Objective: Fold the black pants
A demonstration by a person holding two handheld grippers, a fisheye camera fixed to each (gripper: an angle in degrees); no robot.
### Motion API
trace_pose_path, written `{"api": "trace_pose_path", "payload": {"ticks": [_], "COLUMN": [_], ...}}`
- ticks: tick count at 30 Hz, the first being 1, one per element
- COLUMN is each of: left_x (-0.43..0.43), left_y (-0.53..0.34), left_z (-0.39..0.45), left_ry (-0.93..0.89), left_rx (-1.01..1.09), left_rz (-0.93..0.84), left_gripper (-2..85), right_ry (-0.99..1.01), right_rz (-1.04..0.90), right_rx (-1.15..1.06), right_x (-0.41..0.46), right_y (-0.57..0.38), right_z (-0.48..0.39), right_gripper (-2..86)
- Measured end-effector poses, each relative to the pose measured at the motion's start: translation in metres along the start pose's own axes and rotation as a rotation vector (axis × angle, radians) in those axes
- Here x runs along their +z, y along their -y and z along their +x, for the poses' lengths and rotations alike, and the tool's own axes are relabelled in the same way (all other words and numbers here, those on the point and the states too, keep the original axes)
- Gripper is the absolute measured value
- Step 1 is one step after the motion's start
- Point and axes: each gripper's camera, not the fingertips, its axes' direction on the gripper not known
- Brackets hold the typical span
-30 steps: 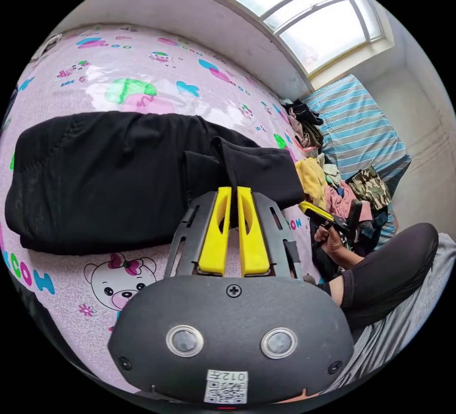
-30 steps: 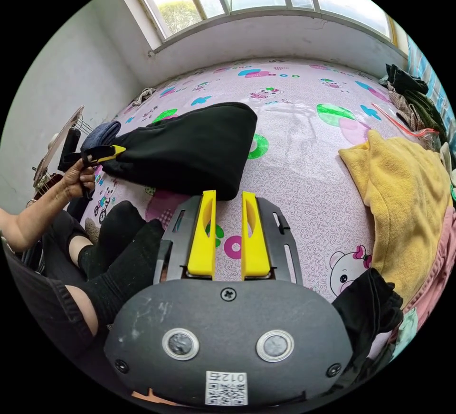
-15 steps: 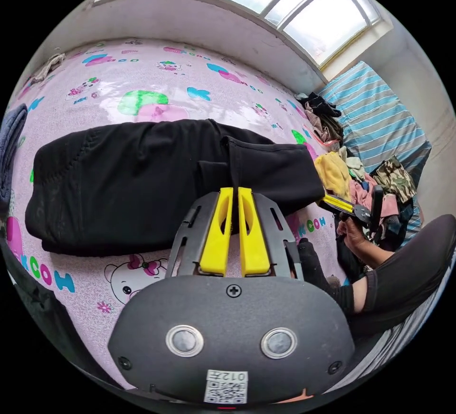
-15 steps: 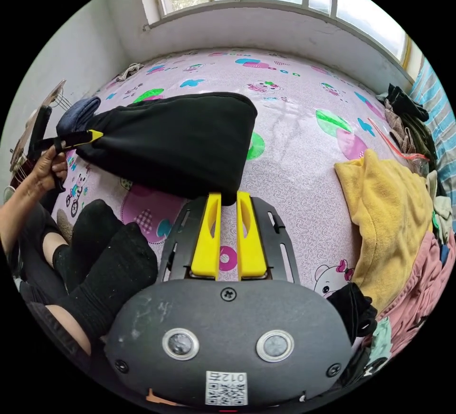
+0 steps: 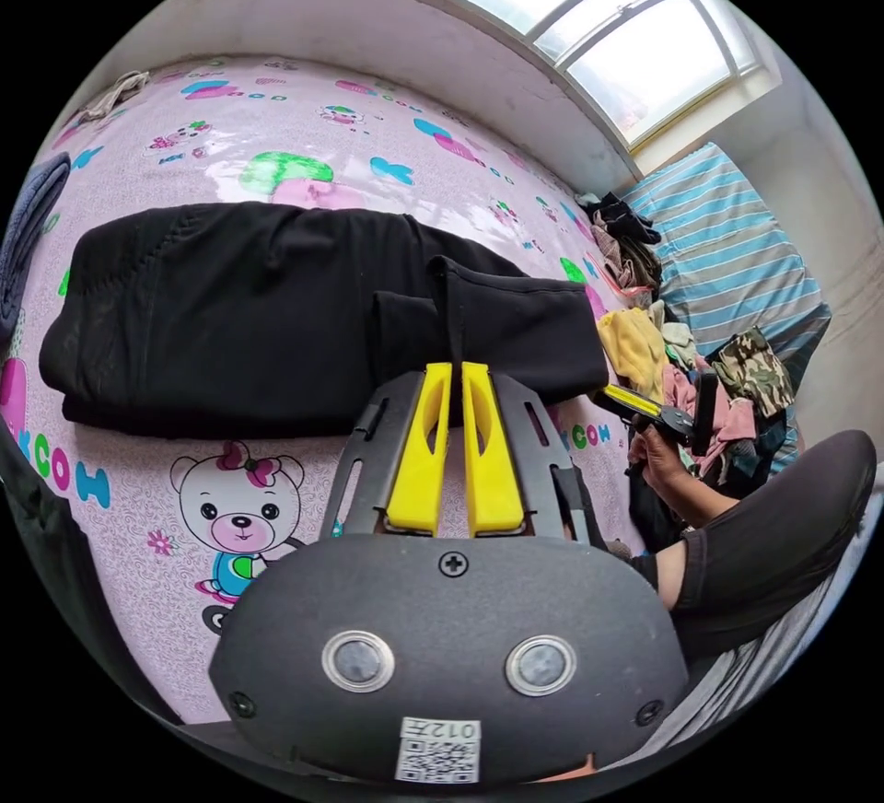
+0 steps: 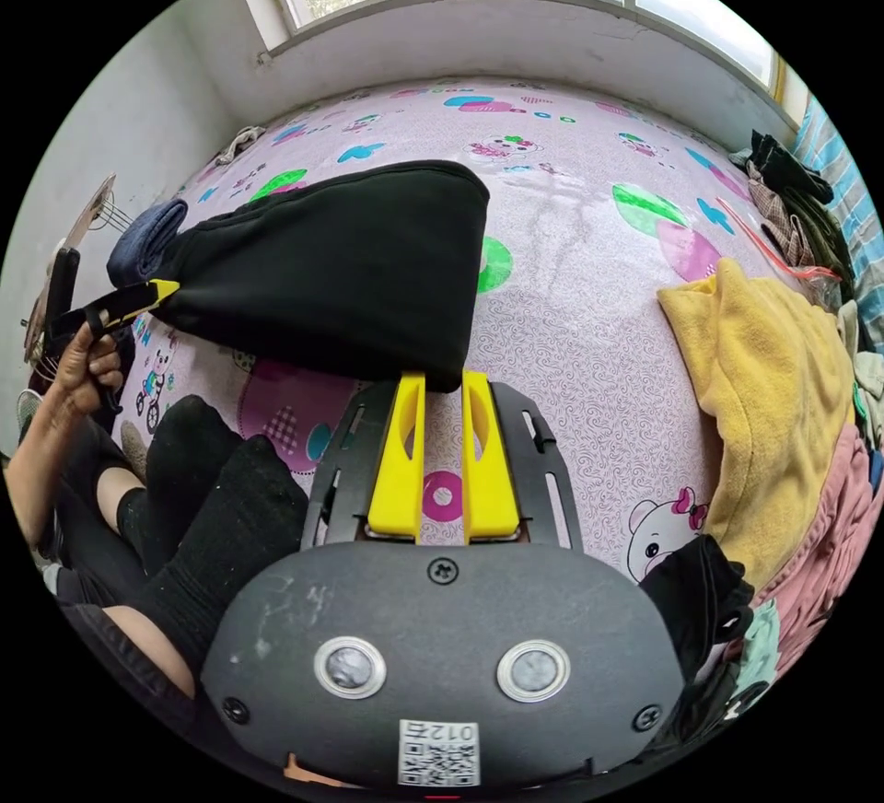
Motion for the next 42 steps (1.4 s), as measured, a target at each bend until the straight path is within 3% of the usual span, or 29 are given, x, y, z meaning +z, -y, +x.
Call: {"api": "trace_pose_path", "payload": {"ticks": [10, 15, 22, 30, 34, 38, 42], "left_x": [0.026, 0.025, 0.030, 0.015, 0.014, 0.012, 0.011], "left_y": [-0.012, 0.006, 0.040, 0.015, 0.014, 0.015, 0.017], "left_z": [-0.019, -0.004, -0.011, -0.021, -0.031, -0.035, -0.038], "left_ry": [0.054, 0.143, 0.116, 0.092, 0.064, 0.061, 0.067], "left_rx": [-0.102, 0.004, 0.037, 0.010, -0.014, -0.006, 0.018], "left_rz": [-0.035, -0.083, -0.195, -0.095, -0.075, -0.080, -0.087], "left_gripper": [0.4, 0.7, 0.7, 0.8, 0.8, 0.8, 0.8], "right_ry": [-0.021, 0.006, 0.066, 0.148, 0.159, 0.282, 0.299], "right_rz": [-0.014, 0.001, -0.025, -0.196, 0.038, -0.099, -0.255], "right_rx": [-0.030, 0.008, 0.027, -0.124, -0.273, -0.612, -0.811], "right_x": [0.046, 0.075, 0.129, 0.153, 0.103, 0.184, 0.275], "right_y": [-0.043, -0.071, -0.106, -0.136, -0.104, -0.013, 0.067], "right_z": [-0.047, -0.064, -0.099, -0.162, -0.252, -0.394, -0.517], "right_gripper": [6.7, 6.6, 6.7, 5.8, 5.6, 7.2, 10.0]}}
